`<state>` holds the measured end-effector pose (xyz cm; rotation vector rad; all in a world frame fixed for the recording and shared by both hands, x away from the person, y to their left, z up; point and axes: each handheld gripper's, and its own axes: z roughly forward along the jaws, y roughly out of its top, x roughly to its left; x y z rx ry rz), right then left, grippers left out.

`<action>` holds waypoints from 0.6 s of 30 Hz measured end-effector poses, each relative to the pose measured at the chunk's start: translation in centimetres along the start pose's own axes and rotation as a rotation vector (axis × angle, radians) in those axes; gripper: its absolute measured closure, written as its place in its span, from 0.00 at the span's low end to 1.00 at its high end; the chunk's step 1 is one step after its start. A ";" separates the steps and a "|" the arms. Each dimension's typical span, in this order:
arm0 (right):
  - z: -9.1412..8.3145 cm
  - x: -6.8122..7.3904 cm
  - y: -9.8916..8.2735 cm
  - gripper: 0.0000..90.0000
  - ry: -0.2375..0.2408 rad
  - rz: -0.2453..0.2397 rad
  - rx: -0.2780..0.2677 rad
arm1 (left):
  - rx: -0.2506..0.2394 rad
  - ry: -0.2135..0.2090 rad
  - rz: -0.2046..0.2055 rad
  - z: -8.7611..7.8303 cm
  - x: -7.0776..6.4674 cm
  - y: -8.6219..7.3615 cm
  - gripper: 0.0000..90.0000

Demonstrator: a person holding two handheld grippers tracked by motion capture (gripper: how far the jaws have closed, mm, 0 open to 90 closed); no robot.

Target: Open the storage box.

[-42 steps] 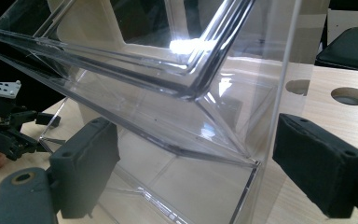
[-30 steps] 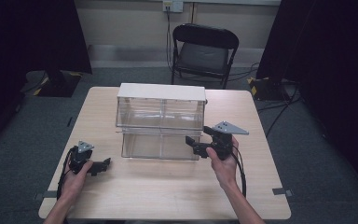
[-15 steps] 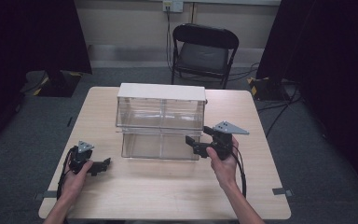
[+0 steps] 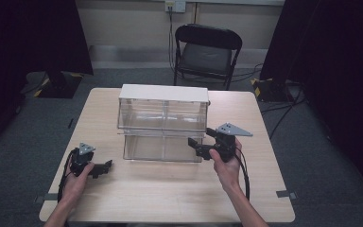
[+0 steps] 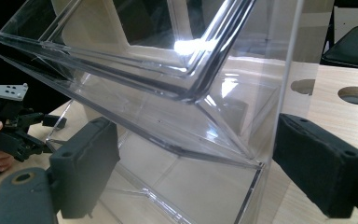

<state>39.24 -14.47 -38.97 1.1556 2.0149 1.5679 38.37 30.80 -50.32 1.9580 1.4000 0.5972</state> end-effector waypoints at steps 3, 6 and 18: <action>0.0 0.0 0.0 0.15 -0.002 -0.001 0.001 | 0.000 0.000 0.000 0.0 0.0 0.0 0.06; 0.0 0.0 0.0 0.15 -0.001 -0.002 0.001 | 0.000 0.000 0.000 0.0 0.0 0.0 0.06; 0.0 0.1 0.0 0.16 -0.005 0.000 -0.001 | 0.000 0.000 0.000 0.0 0.0 0.0 0.06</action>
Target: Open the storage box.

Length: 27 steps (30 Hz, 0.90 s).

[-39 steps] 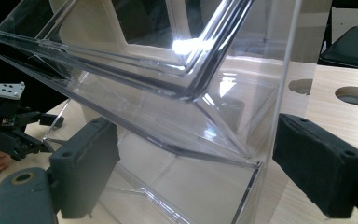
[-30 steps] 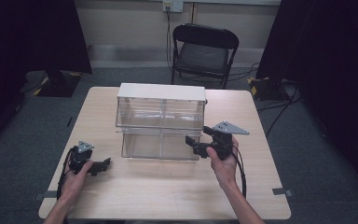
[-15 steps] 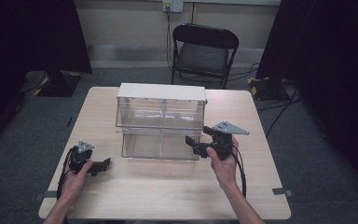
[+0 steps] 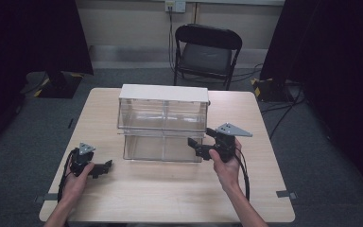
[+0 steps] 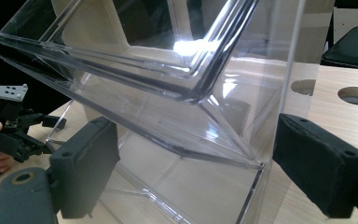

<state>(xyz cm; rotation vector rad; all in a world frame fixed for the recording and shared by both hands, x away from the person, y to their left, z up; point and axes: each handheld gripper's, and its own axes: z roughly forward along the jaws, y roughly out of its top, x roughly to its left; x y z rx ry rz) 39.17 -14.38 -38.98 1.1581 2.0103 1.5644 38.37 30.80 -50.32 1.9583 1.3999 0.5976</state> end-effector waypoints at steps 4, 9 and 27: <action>0.0 0.0 0.0 0.16 0.000 -0.001 0.000 | 0.000 0.000 0.000 0.0 0.0 0.0 0.06; 0.0 0.0 0.0 0.16 0.001 -0.002 0.001 | 0.000 0.000 -0.001 0.0 0.0 0.0 0.06; 0.0 0.1 0.0 0.16 -0.004 -0.003 -0.001 | 0.000 0.000 0.000 0.0 0.0 0.0 0.06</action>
